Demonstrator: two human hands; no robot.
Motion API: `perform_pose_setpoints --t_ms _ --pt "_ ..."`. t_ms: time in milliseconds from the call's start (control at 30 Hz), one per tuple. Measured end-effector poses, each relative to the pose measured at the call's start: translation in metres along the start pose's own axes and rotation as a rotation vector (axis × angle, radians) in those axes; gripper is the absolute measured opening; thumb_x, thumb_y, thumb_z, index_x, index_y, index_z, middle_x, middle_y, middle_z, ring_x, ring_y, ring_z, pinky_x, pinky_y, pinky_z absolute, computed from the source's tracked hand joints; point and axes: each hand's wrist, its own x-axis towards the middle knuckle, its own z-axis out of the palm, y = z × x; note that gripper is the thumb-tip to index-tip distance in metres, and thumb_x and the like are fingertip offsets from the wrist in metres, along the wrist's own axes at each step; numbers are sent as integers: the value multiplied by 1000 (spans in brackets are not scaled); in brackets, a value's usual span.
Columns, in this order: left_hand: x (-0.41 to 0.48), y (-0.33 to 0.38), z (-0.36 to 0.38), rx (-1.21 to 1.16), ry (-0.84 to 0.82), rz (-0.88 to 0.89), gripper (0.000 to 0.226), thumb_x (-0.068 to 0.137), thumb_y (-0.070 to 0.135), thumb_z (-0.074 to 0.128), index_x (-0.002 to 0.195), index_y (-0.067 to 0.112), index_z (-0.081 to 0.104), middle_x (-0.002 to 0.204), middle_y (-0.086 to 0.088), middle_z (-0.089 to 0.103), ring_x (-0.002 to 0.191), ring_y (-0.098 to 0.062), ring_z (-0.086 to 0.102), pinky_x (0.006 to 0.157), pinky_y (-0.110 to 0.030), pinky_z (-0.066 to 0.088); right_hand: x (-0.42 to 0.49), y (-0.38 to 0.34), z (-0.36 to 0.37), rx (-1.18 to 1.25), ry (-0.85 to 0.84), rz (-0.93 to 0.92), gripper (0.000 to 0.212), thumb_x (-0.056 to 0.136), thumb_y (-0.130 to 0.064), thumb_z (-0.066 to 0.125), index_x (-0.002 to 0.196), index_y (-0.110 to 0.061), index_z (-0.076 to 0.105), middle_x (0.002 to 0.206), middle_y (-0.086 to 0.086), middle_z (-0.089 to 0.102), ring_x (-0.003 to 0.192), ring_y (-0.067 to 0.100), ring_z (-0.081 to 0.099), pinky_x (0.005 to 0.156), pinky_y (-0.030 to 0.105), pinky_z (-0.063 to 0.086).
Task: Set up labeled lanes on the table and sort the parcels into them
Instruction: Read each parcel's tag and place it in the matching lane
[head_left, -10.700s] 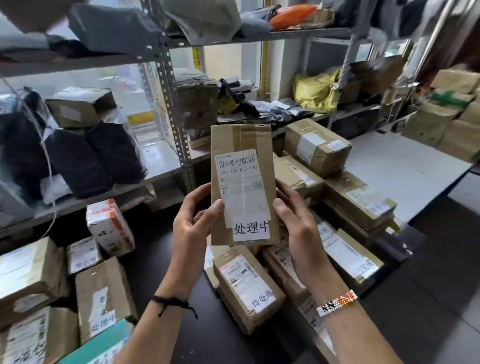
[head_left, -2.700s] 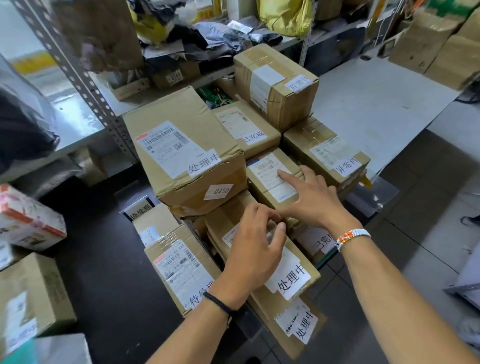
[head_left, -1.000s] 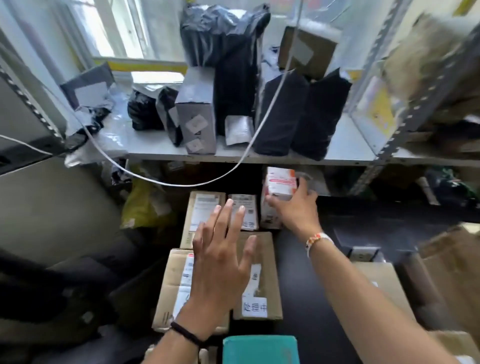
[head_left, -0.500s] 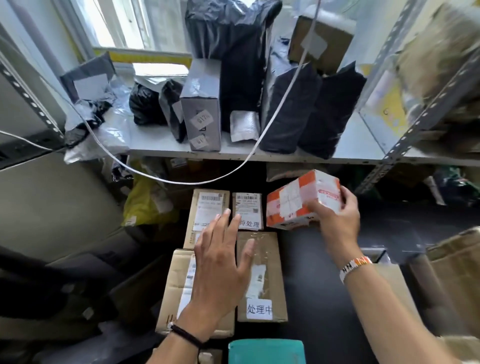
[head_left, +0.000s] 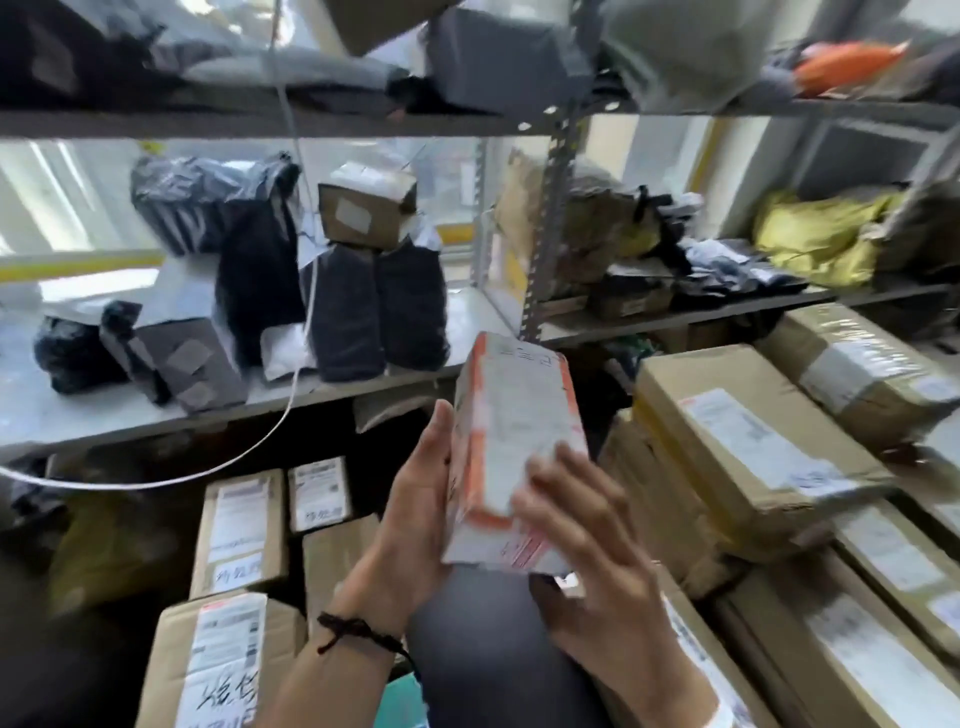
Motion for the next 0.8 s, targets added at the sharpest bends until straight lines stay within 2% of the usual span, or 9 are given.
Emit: perform_pose_setpoints --t_ms 67,167,233,267,333,400,500,600,800 --pt "-7 2 22 -16 -147 -4 67 103 53 30 123 9 77 126 -22 72 108 -32 74 88 -42 63 -9 -7 -19 -65 -17 -99 78 72 8 90 139 -19 60 156 7 49 149 41 42 111 54 48" --pt "-13 -7 43 19 -232 62 57 107 43 32 138 10 66 136 -25 66 118 -36 70 89 -42 61 -12 -23 -56 -127 -44 -91 64 87 -12 81 141 -33 56 161 -1 43 152 34 39 111 50 49" --pt "-16 -12 57 60 -259 148 56 103 47 49 141 8 63 139 -27 63 121 -41 67 91 -46 60 -10 -38 -79 34 -19 191 60 86 -51 80 140 -54 54 160 -19 43 152 15 40 115 50 45" --pt "-18 -14 65 73 -267 186 62 96 51 62 141 8 62 140 -28 62 122 -42 66 93 -48 59 -10 -46 -90 164 9 340 70 80 -68 77 143 -60 48 161 -25 39 151 8 39 116 52 44" --pt "-23 -17 80 90 -264 215 76 84 57 75 141 9 61 140 -27 61 122 -44 64 94 -52 58 -14 -54 -111 337 117 447 96 75 -72 77 157 -51 30 168 -20 29 154 12 36 111 52 46" --pt "-26 -21 94 92 -278 259 79 84 57 74 144 8 58 142 -28 59 125 -46 61 98 -55 56 -10 -56 -129 501 186 569 104 69 -80 77 156 -57 24 162 -20 41 146 10 47 107 46 49" --pt "-31 -28 117 141 -299 306 81 86 53 73 147 4 51 145 -33 54 132 -56 52 109 -72 42 4 -59 -153 766 115 733 80 81 -56 80 151 -53 39 141 -3 66 126 22 67 97 47 59" --pt "-38 -31 136 136 -332 292 89 83 48 78 150 1 44 148 -38 46 134 -61 44 113 -80 29 6 -64 -169 807 119 760 63 92 -26 66 151 -39 46 134 6 70 123 31 68 99 56 58" --pt "-48 -29 154 178 -457 306 80 78 47 83 143 12 54 139 -29 58 121 -48 61 95 -57 55 -10 -64 -192 891 160 706 71 90 -11 67 155 -31 47 137 16 67 127 41 64 103 69 50"
